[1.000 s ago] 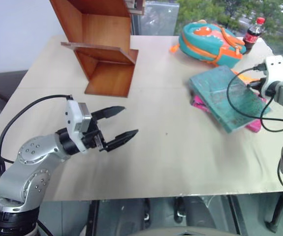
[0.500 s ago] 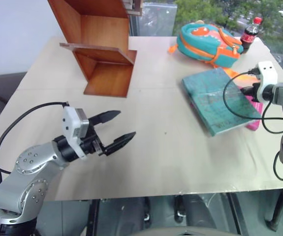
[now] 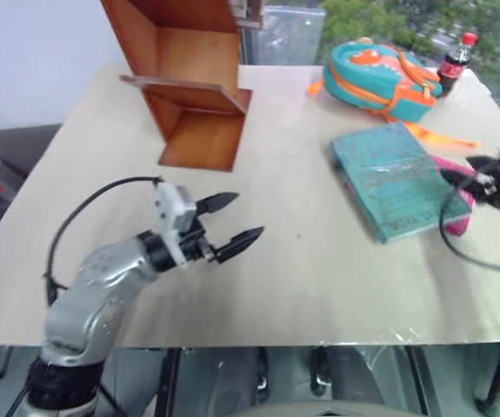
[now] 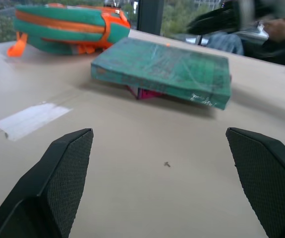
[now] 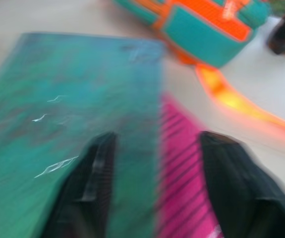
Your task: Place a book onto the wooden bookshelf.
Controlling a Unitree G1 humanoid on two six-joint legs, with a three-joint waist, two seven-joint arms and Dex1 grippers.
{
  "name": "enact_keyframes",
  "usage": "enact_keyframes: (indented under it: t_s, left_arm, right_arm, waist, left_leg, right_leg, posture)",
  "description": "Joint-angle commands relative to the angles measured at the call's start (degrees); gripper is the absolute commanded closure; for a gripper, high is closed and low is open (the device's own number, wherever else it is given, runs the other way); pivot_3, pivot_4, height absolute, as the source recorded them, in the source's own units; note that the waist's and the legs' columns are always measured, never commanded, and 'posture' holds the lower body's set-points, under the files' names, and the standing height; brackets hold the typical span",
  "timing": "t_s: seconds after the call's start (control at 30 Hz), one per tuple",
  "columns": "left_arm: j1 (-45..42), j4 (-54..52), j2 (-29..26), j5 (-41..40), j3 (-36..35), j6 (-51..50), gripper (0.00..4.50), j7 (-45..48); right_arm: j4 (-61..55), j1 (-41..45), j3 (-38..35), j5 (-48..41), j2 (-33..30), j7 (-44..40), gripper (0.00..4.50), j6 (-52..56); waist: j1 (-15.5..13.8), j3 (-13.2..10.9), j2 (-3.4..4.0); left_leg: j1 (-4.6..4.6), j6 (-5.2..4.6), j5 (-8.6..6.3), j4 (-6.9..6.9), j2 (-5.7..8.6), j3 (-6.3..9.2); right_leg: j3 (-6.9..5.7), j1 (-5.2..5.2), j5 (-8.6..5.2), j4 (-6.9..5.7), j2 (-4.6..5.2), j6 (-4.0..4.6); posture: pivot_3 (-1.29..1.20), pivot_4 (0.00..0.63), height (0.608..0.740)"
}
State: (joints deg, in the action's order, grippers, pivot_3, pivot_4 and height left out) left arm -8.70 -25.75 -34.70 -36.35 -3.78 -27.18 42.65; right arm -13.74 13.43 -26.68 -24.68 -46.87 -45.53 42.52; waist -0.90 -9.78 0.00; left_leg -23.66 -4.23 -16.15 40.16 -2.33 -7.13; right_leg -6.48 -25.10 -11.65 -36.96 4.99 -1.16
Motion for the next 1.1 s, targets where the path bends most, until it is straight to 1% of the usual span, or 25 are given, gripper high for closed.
enact_keyframes:
  t_s: [0.03, 0.1, 0.17, 0.23, 0.3, 0.4, 0.43, 0.57, 0.67, 0.8, 0.93, 1.0, 1.03, 1.1]
  left_arm:
    - [-4.46, 3.44, 2.02, 0.00, 3.05, -4.08, 0.00, -1.36]
    - [-8.25, 6.82, 4.15, -1.41, 4.92, -7.52, 0.00, -1.13]
    - [-11.27, 10.29, 6.47, -2.22, 5.60, -10.44, 0.00, -1.58]
    - [-15.33, 16.07, 10.82, -4.75, 5.45, -16.74, 0.00, -4.03]
    - [-18.92, 22.32, 15.56, -6.11, 4.66, -21.18, 0.00, -7.24]
    - [-24.68, 34.20, 24.45, -8.82, 0.61, -26.42, 0.00, -14.12]
    - [-26.23, 37.35, 26.38, -8.83, -0.60, -26.96, 0.00, -15.30]
    - [-33.92, 52.49, 34.38, -7.47, -2.79, -25.35, 0.00, -16.03]
    - [-40.98, 65.66, 38.94, -5.41, -5.52, -19.61, 0.00, -15.73]
    - [-50.49, 81.33, 43.77, -4.57, -10.11, -12.37, 0.00, -14.59]
    - [-56.82, 90.87, 46.72, -4.59, -14.04, -8.74, 0.00, -12.85]
    - [-58.25, 93.65, 47.60, -4.73, -15.53, -8.43, 0.56, -12.22]
    - [-58.71, 94.45, 47.73, -4.79, -16.13, -8.78, 0.74, -11.55]
    - [-59.34, 95.74, 47.62, -4.19, -16.61, -9.20, 1.50, -10.10]
  right_arm:
    - [-20.50, -9.73, -9.97, -9.07, 0.57, -1.61, 0.06, 5.22]
    - [-28.53, -15.77, -13.59, -12.76, 2.51, -0.01, 0.06, 7.25]
    - [-33.59, -19.79, -15.44, -15.60, 3.73, 1.81, 0.06, 8.74]
    - [-38.79, -24.69, -16.64, -16.94, 4.78, 3.19, 0.06, 9.00]
    - [-42.53, -27.83, -17.63, -18.26, 5.69, 5.18, 0.06, 8.97]
    - [-45.80, -30.64, -18.67, -19.60, 7.16, 8.77, 0.06, 8.17]
    - [-46.13, -31.25, -18.50, -20.49, 7.16, 10.22, 0.06, 7.54]
    - [-46.26, -34.87, -16.65, -22.42, 5.58, 15.51, 0.06, 2.76]
    - [-46.26, -36.53, -15.09, -24.40, 3.85, 19.66, 0.06, -0.49]
    - [-46.26, -39.51, -13.33, -25.85, 1.45, 24.11, 0.06, -4.91]
    - [-46.26, -42.32, -11.48, -26.53, -0.81, 27.78, 0.06, -9.01]
    - [-46.26, -43.38, -10.64, -26.61, -1.75, 29.39, 0.00, -10.77]
    - [-46.26, -43.93, -10.30, -26.61, -2.17, 30.07, 0.00, -11.60]
    - [-46.26, -45.25, -9.66, -26.62, -2.99, 31.42, 0.00, -13.40]
  waist:
    - [0.05, 0.02, 0.01]
    - [-0.01, 0.07, -0.03]
    - [0.06, 0.08, -0.06]
    - [0.13, 0.10, -0.13]
    - [0.04, 0.16, -0.25]
    - [-0.17, 0.18, -0.38]
    - [-0.15, 0.17, -0.41]
    - [-0.21, 0.19, -0.55]
    - [-0.22, 0.21, -0.62]
    - [-0.22, 0.20, -0.67]
    - [0.02, 0.18, -0.72]
    - [0.00, 0.18, -0.73]
    - [-0.04, 0.17, -0.74]
    - [-0.07, 0.16, -0.76]
  left_leg:
    - [0.04, 0.00, 0.00, 0.04, 0.00, 0.05]
    - [0.08, 0.00, 0.00, 0.06, -0.01, 0.13]
    - [0.21, -0.01, -0.01, 0.10, -0.01, 0.24]
    - [0.26, -0.02, -0.01, 0.13, 0.01, 0.21]
    - [0.35, -0.03, -0.01, 0.15, 0.04, 0.26]
    - [0.36, -0.04, -0.01, 0.16, 0.05, 0.30]
    - [0.32, -0.04, 0.00, 0.20, 0.07, 0.38]
    - [0.26, -0.06, -0.01, 0.20, 0.12, 0.41]
    - [0.23, -0.06, -0.02, 0.21, 0.16, 0.44]
    - [0.10, -0.13, -0.05, 0.21, 0.16, 0.52]
    - [-0.04, -0.14, -0.06, 0.20, 0.16, 0.55]
    - [-0.05, -0.14, -0.06, 0.19, 0.16, 0.56]
    - [-0.06, -0.15, -0.07, 0.19, 0.15, 0.56]
    - [-0.07, -0.16, -0.08, 0.19, 0.17, 0.56]
  right_leg:
    - [-0.01, 0.05, -0.10, -0.01, -0.02, -0.16]
    - [-0.04, 0.11, -0.11, -0.02, -0.03, -0.20]
    - [-0.10, 0.31, -0.12, -0.01, -0.02, -0.19]
    - [-0.04, 0.35, -0.11, -0.02, -0.01, -0.19]
    - [0.01, 0.46, -0.11, -0.04, -0.01, -0.19]
    - [0.13, 0.52, -0.12, -0.05, -0.02, -0.19]
    - [0.09, 0.52, -0.12, -0.05, -0.02, -0.20]
    - [0.06, 0.51, -0.12, -0.01, -0.01, -0.20]
    - [-0.07, 0.51, -0.12, 0.01, -0.01, -0.20]
    - [-0.28, 0.47, -0.12, 0.11, 0.00, -0.19]
    - [-0.30, 0.33, -0.12, 0.14, -0.01, -0.18]
    - [-0.31, 0.32, -0.12, 0.15, -0.02, -0.18]
    - [-0.32, 0.32, -0.12, 0.15, -0.01, -0.19]
    - [-0.32, 0.32, -0.13, 0.17, 0.00, -0.20]
  posture:
    - [0.00, 0.150, 0.740]
    - [0.00, 0.150, 0.740]
    - [0.00, 0.150, 0.740]
    - [0.00, 0.150, 0.740]
    - [0.00, 0.150, 0.740]
    - [0.00, 0.150, 0.740]
    - [0.00, 0.150, 0.740]
    - [0.00, 0.150, 0.740]
    - [0.00, 0.150, 0.740]
    - [0.00, 0.150, 0.740]
    - [0.00, 0.150, 0.740]
    - [0.00, 0.150, 0.740]
    - [0.00, 0.150, 0.740]
    - [0.00, 0.150, 0.740]
